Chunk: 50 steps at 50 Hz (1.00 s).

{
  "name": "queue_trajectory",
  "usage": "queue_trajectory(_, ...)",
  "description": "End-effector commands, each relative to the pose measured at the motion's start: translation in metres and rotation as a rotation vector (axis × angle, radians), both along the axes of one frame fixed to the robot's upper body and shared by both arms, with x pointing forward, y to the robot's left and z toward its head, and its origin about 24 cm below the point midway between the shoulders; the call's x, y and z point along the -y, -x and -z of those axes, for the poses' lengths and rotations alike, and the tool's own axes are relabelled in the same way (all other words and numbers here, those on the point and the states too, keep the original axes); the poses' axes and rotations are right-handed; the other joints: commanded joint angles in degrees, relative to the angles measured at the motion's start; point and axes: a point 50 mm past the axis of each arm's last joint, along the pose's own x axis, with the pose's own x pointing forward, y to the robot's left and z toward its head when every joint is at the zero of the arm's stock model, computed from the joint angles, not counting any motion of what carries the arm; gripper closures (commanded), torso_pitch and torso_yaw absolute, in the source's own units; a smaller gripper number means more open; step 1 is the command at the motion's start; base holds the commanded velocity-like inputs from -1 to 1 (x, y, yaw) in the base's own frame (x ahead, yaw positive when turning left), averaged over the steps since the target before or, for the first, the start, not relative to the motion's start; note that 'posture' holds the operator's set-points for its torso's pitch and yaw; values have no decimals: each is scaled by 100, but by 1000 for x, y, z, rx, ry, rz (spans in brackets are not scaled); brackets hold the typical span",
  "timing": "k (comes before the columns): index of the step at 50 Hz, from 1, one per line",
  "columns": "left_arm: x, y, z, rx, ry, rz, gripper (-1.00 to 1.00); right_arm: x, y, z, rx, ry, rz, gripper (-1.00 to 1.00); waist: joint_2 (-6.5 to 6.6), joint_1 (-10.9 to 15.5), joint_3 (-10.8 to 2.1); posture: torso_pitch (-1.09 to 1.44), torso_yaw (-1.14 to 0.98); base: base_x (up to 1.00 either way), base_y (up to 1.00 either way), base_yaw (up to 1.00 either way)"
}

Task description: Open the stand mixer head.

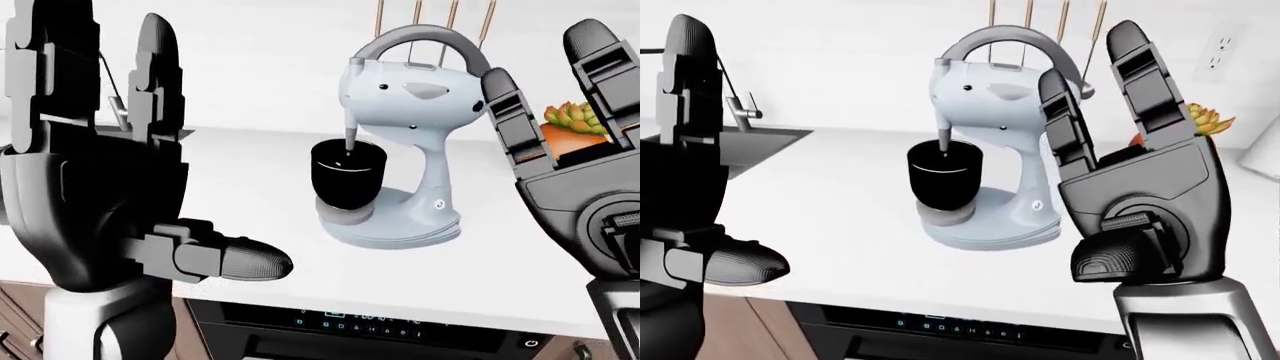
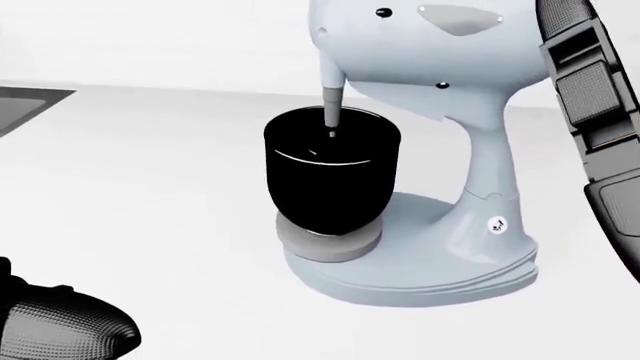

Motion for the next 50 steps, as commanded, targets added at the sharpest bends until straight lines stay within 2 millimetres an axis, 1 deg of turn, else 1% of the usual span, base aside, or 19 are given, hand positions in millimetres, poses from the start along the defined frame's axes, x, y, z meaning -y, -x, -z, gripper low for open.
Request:
queue_trajectory(1,-1,4,-6,45,2,-1,-100,-1,1,-3,11,8,-13,-100,5,4,6,-38,0,0,0,0)
queue_trajectory(5,-1,3,-6,45,2,-2,-100,1,2,-2,3,8,-15,-100,-1,4,12,-38,0,0,0,0)
queue_trajectory(14,-1,3,-7,46,1,-6,-100,5,1,12,-56,27,4,-100,-22,31,25,-38,0,0,0,0)
queue_trajectory(19,-1,3,-6,45,1,-5,-100,8,2,16,-75,33,15,-100,-24,37,25,-38,0,0,0,0)
queue_trajectory(30,-1,3,-6,45,2,-6,-100,9,2,32,-119,54,34,-100,-35,41,19,-38,0,0,0,0)
queue_trajectory(41,-1,3,-6,46,3,-7,-100,2,0,51,-176,85,57,-100,-19,29,-5,-38,0,0,0,0)
queue_trajectory(50,-1,3,-6,45,5,-6,-100,-3,1,62,-209,105,52,-100,-8,24,-24,-38,0,0,0,0)
